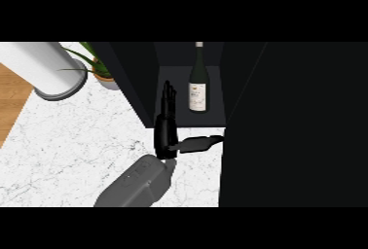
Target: Pick up the wine, place it into the cabinet and close the cabinet
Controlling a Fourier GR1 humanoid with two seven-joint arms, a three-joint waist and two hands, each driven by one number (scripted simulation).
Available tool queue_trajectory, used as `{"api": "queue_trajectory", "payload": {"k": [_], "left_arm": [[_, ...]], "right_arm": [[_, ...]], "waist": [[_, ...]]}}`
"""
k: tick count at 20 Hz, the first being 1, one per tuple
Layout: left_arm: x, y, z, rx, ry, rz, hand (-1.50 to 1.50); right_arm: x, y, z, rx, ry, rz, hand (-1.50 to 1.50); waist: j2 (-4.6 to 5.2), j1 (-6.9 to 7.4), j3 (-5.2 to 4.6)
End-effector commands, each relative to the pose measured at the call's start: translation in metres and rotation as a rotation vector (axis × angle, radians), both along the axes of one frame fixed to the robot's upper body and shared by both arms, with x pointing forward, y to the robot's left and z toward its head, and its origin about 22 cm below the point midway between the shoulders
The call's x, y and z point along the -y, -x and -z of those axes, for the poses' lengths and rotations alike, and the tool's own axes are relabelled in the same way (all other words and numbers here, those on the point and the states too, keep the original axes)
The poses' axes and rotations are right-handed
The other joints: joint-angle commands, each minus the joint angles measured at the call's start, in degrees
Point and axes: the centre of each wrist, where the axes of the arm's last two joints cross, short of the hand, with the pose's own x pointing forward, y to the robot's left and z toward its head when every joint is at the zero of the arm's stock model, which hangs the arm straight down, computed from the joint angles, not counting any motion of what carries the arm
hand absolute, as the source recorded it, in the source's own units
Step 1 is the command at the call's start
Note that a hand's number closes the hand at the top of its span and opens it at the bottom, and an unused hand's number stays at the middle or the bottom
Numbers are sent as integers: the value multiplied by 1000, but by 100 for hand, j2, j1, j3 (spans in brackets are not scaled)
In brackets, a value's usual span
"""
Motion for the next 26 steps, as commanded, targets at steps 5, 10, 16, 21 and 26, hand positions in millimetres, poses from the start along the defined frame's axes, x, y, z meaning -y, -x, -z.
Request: {"api": "queue_trajectory", "payload": {"k": [5, 10, 16, 21, 26], "left_arm": [[11, 69, -24, 48, 64, 18, -150], [0, 76, -28, 42, 59, -42, -150], [-8, 129, -43, 43, 72, -49, -150], [-16, 162, -53, 64, 87, 5, -150], [-53, 184, -65, 81, 79, 55, -150]], "right_arm": [[0, 8, -10, 56, -22, -3, -150], [1, 18, -16, 50, 3, -12, -150], [4, 25, -23, 52, -6, -17, -150], [-1, 30, -17, 6, -3, -80, -150], [2, 2, -7, -14, 18, -139, 150]], "waist": [[-2, 118, 0], [15, 65, -1], [5, 68, -1], [3, 57, -1], [12, 118, 0]]}}
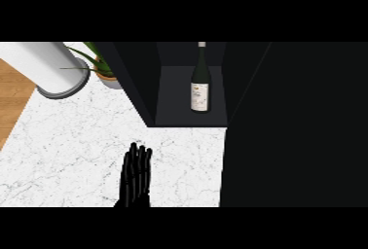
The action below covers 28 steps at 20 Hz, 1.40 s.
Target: Pick up the wine, place it into the cabinet and close the cabinet
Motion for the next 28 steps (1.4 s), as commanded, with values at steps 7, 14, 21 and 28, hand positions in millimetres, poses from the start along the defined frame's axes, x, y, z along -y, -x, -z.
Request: {"api": "queue_trajectory", "payload": {"k": [7, 14, 21, 28], "left_arm": [[-41, 37, -15, 11, -43, 90, -150], [-89, 24, -24, 15, -41, 49, -150], [-118, 36, -44, 44, -24, 14, -150], [-163, 36, -46, 40, -28, -22, -150]], "right_arm": [[-9, 32, -10, 5, 29, -149, 150], [-15, 40, 2, -160, -49, -311, 150], [-36, 62, 1, -208, -39, -414, 150], [-65, 69, 4, -150, 21, -559, 150]], "waist": [[3, -9, -3], [-1, -31, -6], [-33, 9, -10], [-39, 23, -16]]}}
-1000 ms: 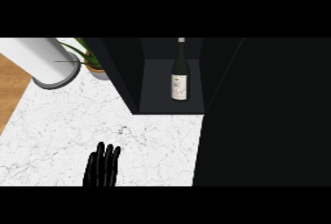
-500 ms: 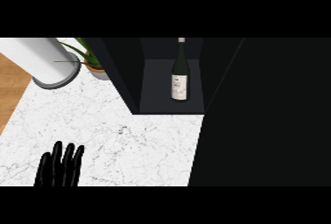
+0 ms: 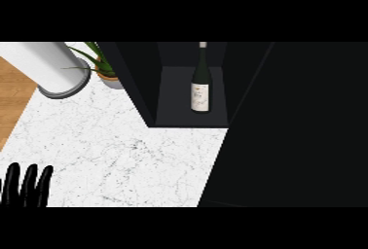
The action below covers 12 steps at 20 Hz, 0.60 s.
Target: Pick up the wine, place it into the cabinet and close the cabinet
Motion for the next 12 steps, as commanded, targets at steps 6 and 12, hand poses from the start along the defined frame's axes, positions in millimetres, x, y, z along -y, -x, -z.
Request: {"api": "queue_trajectory", "payload": {"k": [6, 12], "left_arm": [[-52, -13, -12, -11, -21, -38, -150], [-75, -9, -12, -3, -43, -18, -150]], "right_arm": [[-27, 47, -34, 89, -76, -93, 150], [-49, 57, -30, 65, -117, -54, 150]], "waist": [[-17, -77, -8], [-24, -48, -3]]}}
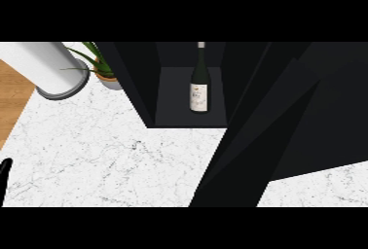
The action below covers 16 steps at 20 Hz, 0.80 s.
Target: Pick up the wine, place it into the cabinet and close the cabinet
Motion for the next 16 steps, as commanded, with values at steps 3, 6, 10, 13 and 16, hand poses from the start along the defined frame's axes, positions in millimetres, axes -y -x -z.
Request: {"api": "queue_trajectory", "payload": {"k": [3, 6, 10, 13, 16], "left_arm": [[-10, -7, -7, 0, -5, 19, -150], [-12, -1, -9, -20, 10, 25, -150], [-19, -5, 0, -26, 41, 45, -150], [-15, -14, -7, -7, 52, 59, -150], [-20, -24, -17, 3, 55, 91, -150]], "right_arm": [[-27, 29, -16, 123, -46, -31, 150], [-31, 31, -19, 168, -39, 17, 150], [-45, 13, -23, 235, -27, 75, 150], [-56, 16, -21, 227, -22, 89, 150], [-63, -9, -29, 233, -7, 100, 150]], "waist": [[17, 15, -3], [-5, 52, -3], [30, 110, -8], [31, 78, -4], [85, 157, -6]]}}
